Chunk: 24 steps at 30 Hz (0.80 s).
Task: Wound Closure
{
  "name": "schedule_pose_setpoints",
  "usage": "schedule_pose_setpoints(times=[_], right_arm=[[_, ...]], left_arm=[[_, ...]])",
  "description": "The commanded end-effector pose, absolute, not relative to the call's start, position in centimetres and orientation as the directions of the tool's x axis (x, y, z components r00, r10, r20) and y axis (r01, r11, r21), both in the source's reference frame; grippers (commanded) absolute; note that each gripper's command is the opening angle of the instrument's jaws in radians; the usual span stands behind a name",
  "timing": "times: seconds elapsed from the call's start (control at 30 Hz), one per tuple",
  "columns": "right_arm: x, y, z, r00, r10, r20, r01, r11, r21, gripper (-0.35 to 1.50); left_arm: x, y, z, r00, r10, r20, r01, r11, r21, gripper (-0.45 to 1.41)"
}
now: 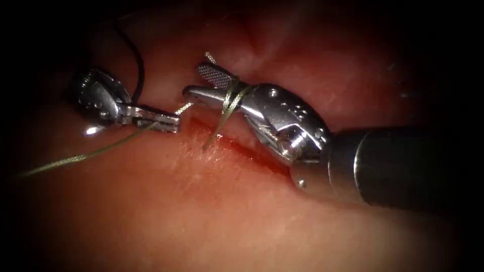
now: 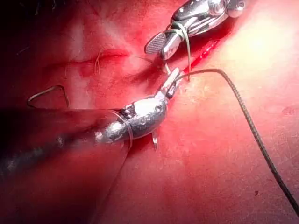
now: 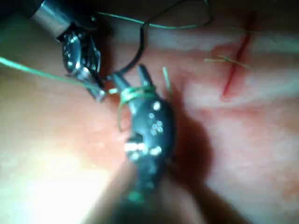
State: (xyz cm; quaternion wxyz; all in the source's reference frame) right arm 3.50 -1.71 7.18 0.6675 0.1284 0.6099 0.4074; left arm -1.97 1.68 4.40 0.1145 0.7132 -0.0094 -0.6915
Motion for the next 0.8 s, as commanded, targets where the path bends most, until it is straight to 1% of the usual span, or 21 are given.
schedule_pose_setpoints(times=[0.03, 0.2, 0.4, 0.5, 0.53, 0.8], right_arm=[[3.54, -1.72, 7.27, -0.065, 0.699, -0.712, -0.409, 0.632, 0.658, 0.3], [3.47, -1.74, 7.31, -0.02, 0.71, -0.704, -0.49, 0.607, 0.626, 0.36], [3.43, -1.72, 7.31, -0.023, 0.71, -0.704, -0.54, 0.584, 0.606, 0.47], [3.42, -1.7, 7.3, -0.014, 0.697, -0.717, -0.555, 0.591, 0.586, 0.57], [3.42, -1.67, 7.28, -0.013, 0.687, -0.727, -0.568, 0.593, 0.571, 0.71], [3.51, -1.62, 7.32, 0.017, 0.663, -0.748, -0.585, 0.613, 0.531, 0.72]], left_arm=[[-2.04, 1.7, 4.47, 0.042, -0.174, -0.984, 0.144, -0.973, 0.178, -0.45], [-2.19, 1.69, 4.46, 0.032, -0.174, -0.984, 0.132, -0.975, 0.177, -0.45], [-2.33, 1.74, 4.49, 0.026, -0.174, -0.984, 0.125, -0.976, 0.176, -0.45], [-2.4, 1.8, 4.51, 0.023, -0.174, -0.984, 0.12, -0.977, 0.176, -0.45], [-2.46, 1.84, 4.54, 0.021, -0.174, -0.985, 0.118, -0.977, 0.175, -0.45], [-2.56, 1.98, 4.62, 0.017, -0.169, -0.986, 0.113, -0.979, 0.17, -0.45]])
